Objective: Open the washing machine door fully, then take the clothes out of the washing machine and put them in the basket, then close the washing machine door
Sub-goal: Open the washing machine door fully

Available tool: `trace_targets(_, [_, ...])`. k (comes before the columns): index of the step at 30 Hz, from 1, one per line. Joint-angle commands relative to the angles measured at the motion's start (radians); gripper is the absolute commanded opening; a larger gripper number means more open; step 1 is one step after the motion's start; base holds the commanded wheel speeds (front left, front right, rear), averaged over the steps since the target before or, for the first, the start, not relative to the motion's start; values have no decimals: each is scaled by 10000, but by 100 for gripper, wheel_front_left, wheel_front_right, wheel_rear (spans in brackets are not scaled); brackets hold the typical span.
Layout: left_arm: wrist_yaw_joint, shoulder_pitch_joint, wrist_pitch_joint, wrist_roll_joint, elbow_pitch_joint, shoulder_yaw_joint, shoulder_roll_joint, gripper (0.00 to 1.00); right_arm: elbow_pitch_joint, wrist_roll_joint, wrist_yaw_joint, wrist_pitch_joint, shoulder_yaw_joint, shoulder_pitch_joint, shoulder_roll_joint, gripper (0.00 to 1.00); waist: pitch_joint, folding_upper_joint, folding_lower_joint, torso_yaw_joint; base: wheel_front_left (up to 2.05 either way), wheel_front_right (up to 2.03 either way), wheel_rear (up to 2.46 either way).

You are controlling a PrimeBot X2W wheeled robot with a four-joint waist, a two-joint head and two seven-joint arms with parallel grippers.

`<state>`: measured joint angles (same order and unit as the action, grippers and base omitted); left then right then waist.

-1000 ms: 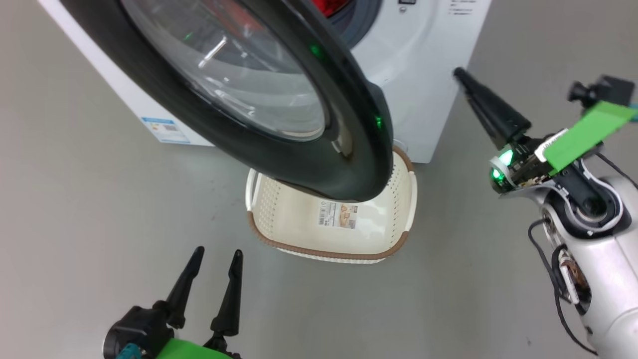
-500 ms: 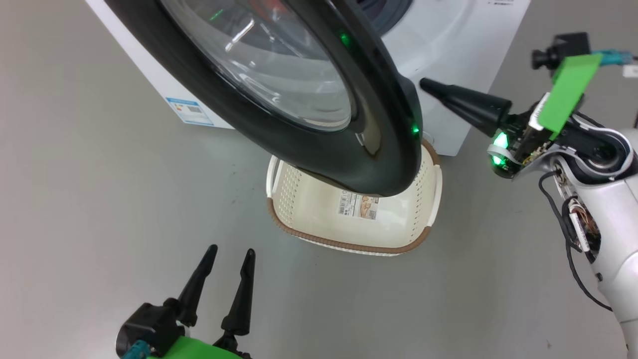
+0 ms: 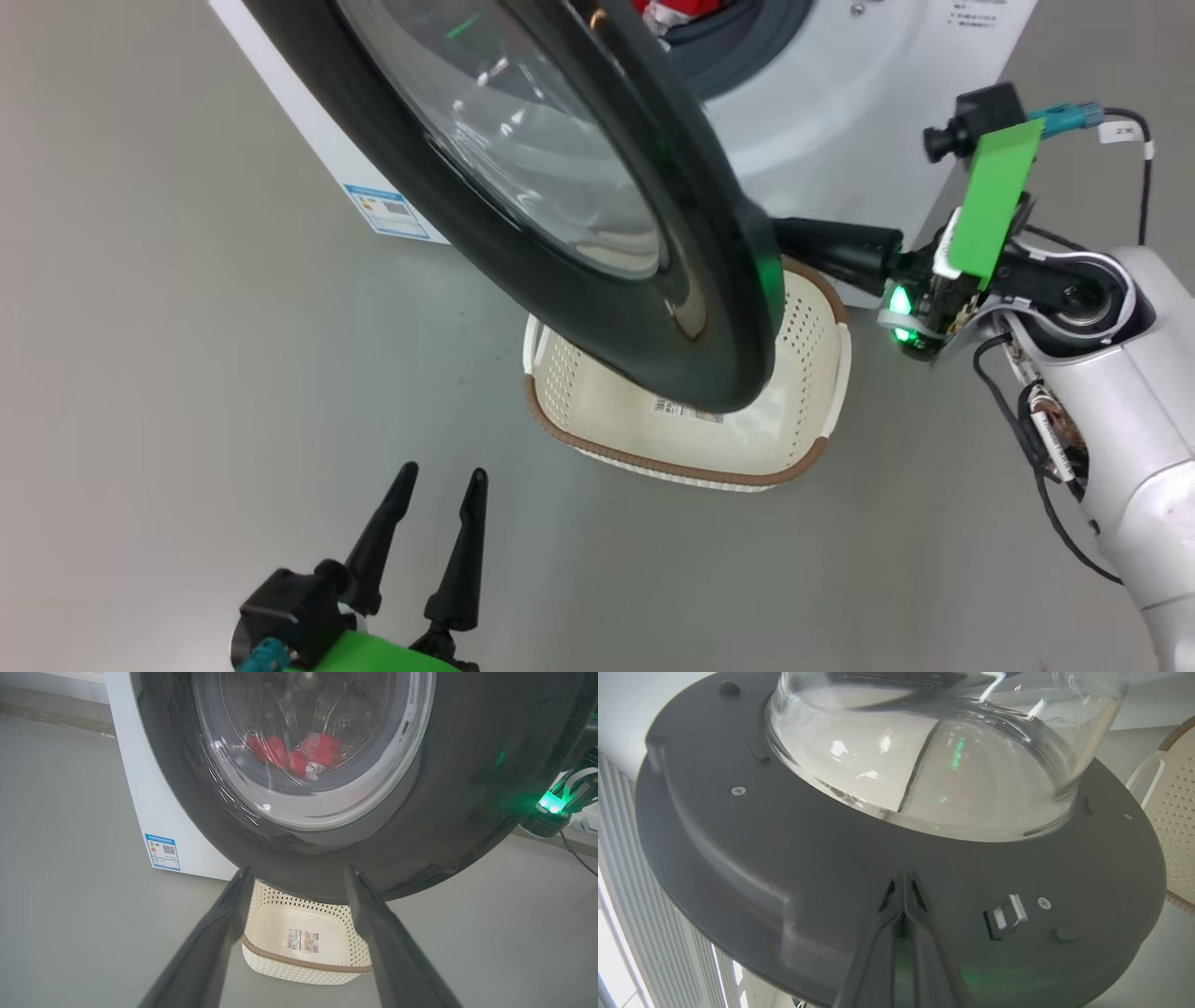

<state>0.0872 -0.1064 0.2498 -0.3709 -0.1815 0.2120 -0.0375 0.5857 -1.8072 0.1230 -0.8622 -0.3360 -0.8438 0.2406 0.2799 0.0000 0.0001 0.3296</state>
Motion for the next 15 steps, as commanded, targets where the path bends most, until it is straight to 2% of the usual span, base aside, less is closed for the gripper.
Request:
trace_targets(1, [-103,-61,120,-40,202,-281,-127,100,-317,65,77,-131,-145,105,-308,0,-114,0,-1,106,0,0,0])
trace_targets(15, [-308,328,120,-137,265,-228,-127,100,-558,442,77,-378,-500,907,-719,0,-718,0,-1,1051,0,0,0])
